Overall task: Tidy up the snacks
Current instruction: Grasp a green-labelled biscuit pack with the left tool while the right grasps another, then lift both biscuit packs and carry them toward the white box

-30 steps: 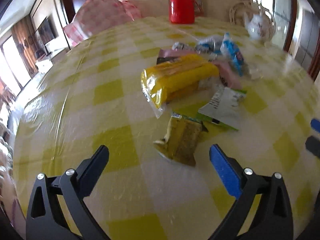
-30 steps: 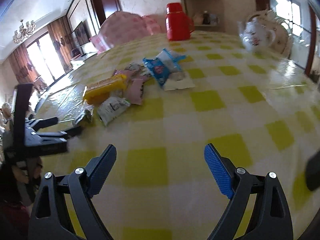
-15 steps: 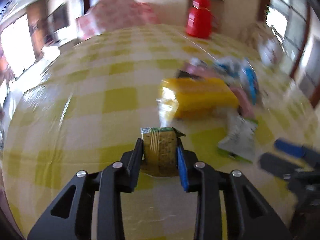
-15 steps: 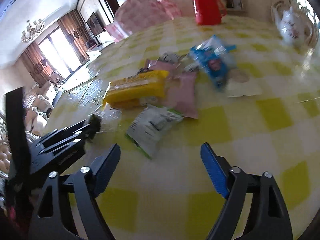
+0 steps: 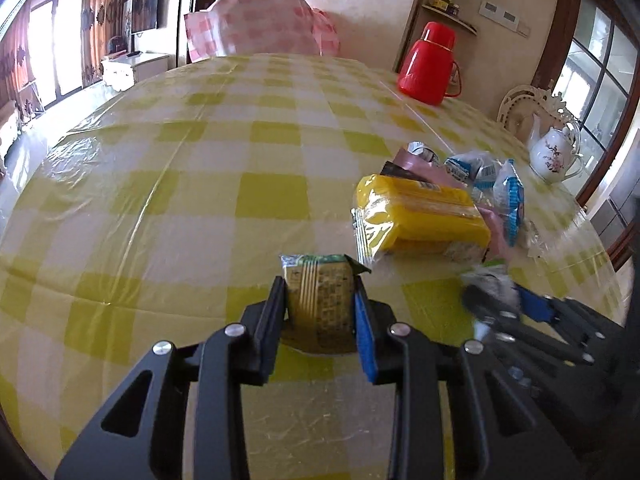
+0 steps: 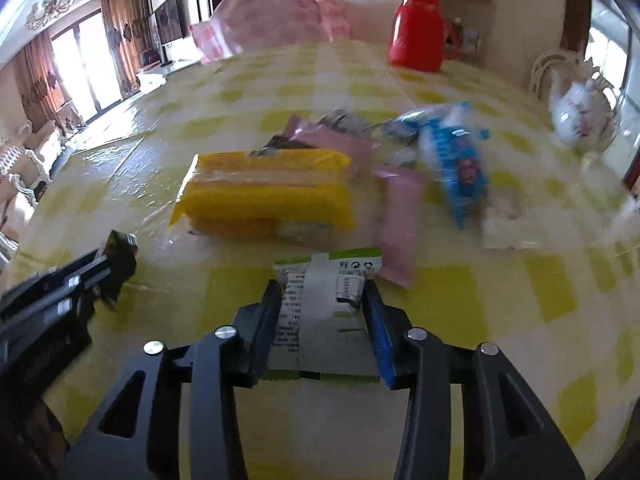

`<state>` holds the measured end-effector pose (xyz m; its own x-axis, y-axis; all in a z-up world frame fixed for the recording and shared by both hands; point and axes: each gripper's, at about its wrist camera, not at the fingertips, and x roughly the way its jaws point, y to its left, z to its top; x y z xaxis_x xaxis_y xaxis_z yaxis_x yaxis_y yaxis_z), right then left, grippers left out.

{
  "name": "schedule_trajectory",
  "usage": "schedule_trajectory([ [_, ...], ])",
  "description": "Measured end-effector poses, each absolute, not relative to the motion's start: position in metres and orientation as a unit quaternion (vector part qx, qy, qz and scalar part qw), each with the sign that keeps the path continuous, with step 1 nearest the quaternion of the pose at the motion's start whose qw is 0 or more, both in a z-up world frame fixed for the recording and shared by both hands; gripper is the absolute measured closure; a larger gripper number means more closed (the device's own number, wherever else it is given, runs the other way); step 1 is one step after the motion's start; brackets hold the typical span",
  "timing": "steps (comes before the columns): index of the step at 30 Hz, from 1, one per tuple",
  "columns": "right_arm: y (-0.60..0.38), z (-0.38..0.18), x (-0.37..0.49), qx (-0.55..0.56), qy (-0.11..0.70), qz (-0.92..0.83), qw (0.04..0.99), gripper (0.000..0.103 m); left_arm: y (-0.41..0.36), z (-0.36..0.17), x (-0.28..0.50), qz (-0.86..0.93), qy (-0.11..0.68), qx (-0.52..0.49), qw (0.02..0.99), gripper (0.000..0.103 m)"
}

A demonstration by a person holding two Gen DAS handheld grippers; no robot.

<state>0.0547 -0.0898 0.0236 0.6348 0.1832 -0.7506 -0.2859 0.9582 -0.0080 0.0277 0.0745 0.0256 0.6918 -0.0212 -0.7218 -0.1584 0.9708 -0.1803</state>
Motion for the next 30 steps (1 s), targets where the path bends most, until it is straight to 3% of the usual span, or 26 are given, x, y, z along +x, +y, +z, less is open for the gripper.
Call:
schedule_trajectory([
  [7, -0.112, 0.062, -0.002, -0.083, 0.297, 0.106, 0.945, 0.064, 0.060, 0.037, 0.013, 0.041, 0.354, -0.090, 0.930, 0.071],
  [15, -0.165, 0.124, -0.048, -0.026, 0.163, 0.023, 0.986, 0.064, 0.033, 0.072, -0.027, 0.029, 0.282, -0.081, 0.956, 0.071],
  [30, -0.221, 0.265, -0.139, -0.020, 0.003, -0.044, 0.999, 0.064, -0.049, 0.221, -0.120, -0.065, 0.103, -0.029, 0.992, 0.071],
])
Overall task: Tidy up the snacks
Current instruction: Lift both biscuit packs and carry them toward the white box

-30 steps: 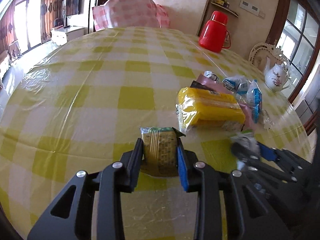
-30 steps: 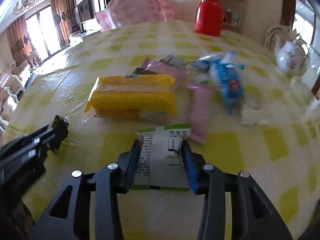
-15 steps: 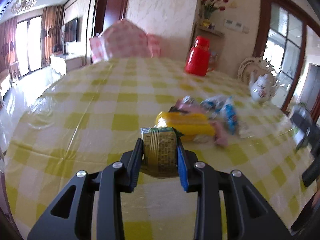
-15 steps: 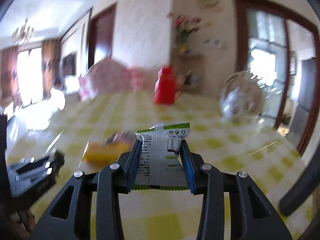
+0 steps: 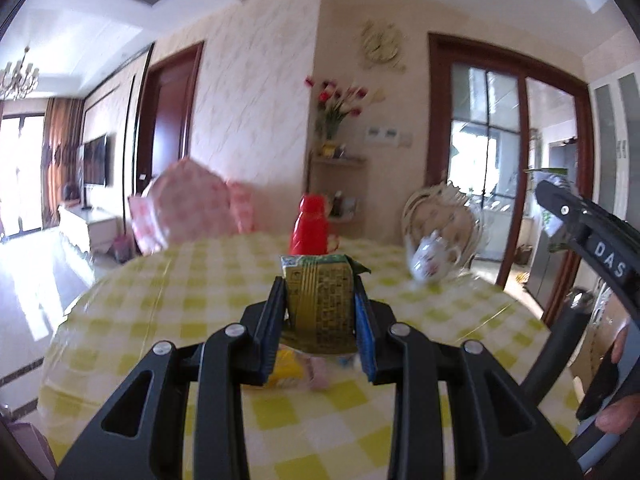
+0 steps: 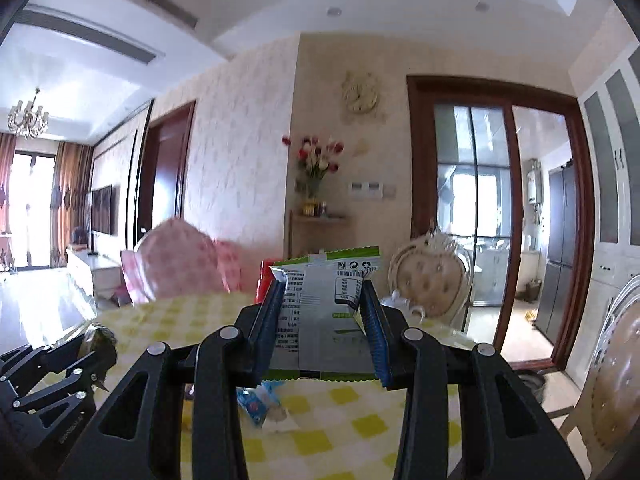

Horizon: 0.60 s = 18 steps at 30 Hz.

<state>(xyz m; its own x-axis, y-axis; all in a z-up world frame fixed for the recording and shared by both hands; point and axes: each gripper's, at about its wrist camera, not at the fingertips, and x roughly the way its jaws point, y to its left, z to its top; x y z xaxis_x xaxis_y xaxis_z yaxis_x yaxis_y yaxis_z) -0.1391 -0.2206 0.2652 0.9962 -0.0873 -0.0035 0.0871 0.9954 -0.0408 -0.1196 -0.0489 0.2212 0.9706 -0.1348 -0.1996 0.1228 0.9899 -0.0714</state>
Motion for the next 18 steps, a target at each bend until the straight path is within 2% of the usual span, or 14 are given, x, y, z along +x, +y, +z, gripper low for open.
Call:
schedule_trajectory([
  [18, -0.194, 0.336, -0.234, -0.040, -0.081, -0.039, 0.995, 0.064, -0.042, 0.299, -0.218, -0.071, 0.007, -0.013, 0.997, 0.071],
])
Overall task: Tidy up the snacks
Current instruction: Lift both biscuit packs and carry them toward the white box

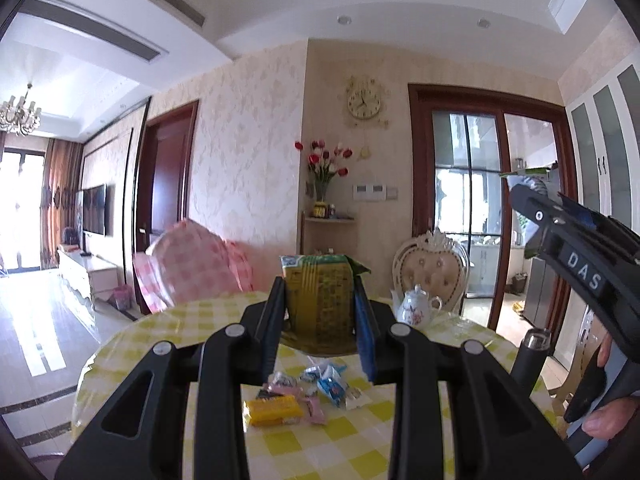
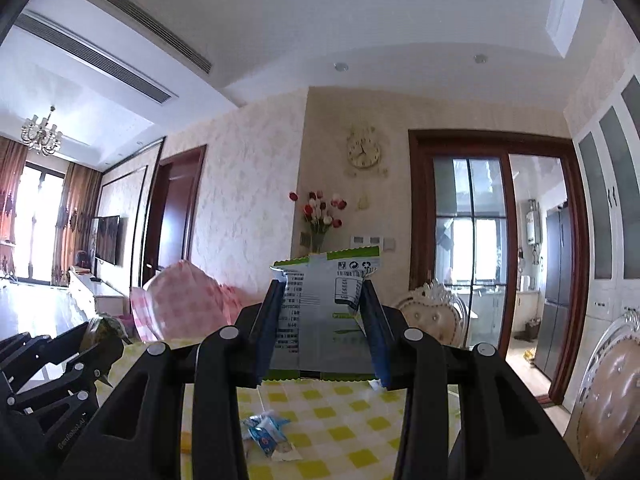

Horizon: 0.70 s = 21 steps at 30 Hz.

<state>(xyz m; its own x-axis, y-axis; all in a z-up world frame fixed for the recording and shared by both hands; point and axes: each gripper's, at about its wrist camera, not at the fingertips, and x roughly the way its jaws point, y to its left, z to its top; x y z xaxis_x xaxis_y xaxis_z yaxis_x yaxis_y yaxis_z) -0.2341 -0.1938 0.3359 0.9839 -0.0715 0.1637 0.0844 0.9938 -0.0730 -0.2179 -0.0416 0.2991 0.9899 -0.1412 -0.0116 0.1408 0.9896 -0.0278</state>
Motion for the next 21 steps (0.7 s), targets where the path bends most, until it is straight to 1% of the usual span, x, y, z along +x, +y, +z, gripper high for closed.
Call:
schedule_trajectory([
  [10, -0.153, 0.365, -0.268, -0.061, -0.117, -0.012, 0.991, 0.064, -0.001, 0.325, -0.262, -0.047, -0.035, -0.025, 0.998, 0.071],
  [21, -0.091, 0.369, -0.271, -0.089, -0.121, 0.034, 0.988, 0.064, 0.059, 0.324, -0.285, -0.006, -0.046, -0.053, 0.998, 0.071],
])
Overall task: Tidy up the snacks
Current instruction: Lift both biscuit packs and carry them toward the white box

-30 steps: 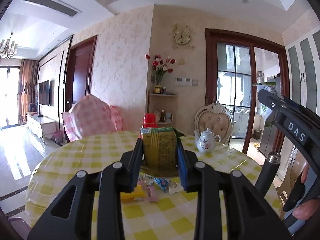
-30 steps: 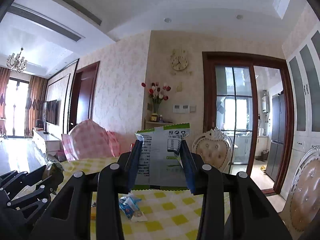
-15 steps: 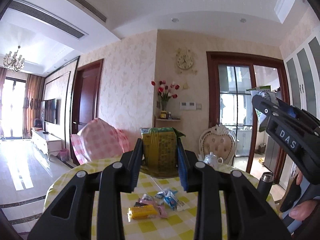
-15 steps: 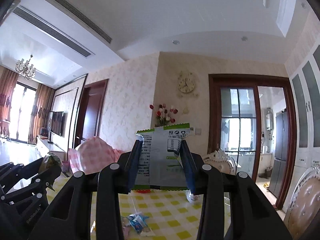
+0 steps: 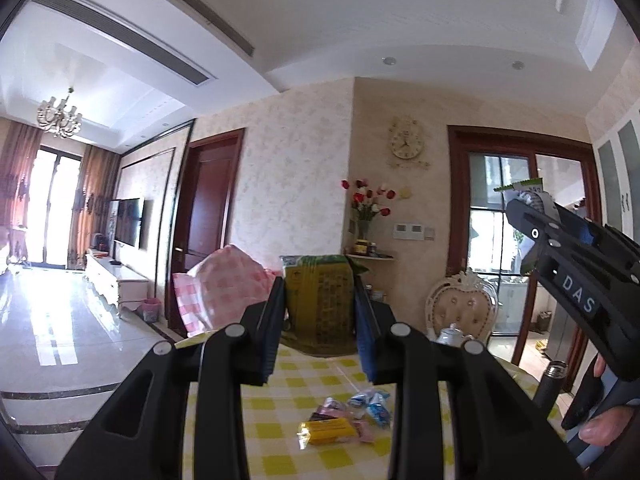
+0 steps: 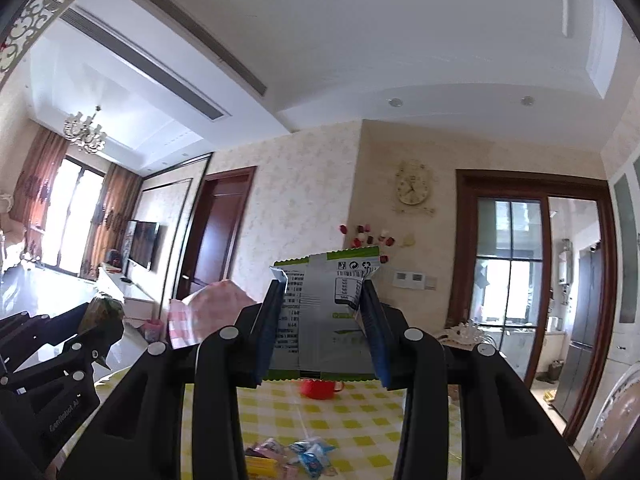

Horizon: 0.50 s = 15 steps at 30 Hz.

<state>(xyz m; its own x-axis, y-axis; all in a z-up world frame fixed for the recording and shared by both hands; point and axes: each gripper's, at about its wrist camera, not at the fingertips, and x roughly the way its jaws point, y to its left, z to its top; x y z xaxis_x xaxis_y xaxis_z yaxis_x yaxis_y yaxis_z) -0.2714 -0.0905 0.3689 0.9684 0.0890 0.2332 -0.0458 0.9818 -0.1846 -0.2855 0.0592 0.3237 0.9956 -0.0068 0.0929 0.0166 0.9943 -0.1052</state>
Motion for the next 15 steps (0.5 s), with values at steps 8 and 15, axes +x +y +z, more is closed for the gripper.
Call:
schedule_trajectory([
  [8, -0.034, 0.348, -0.271, -0.112, -0.100, 0.109, 0.983, 0.064, 0.116, 0.303, -0.299, 0.041, -0.013, -0.042, 0.998, 0.071],
  [15, 0.016, 0.308, -0.264, -0.096, 0.002, 0.266, 0.959, 0.064, 0.183, 0.256, -0.315, 0.112, 0.059, -0.014, 0.992, 0.071],
])
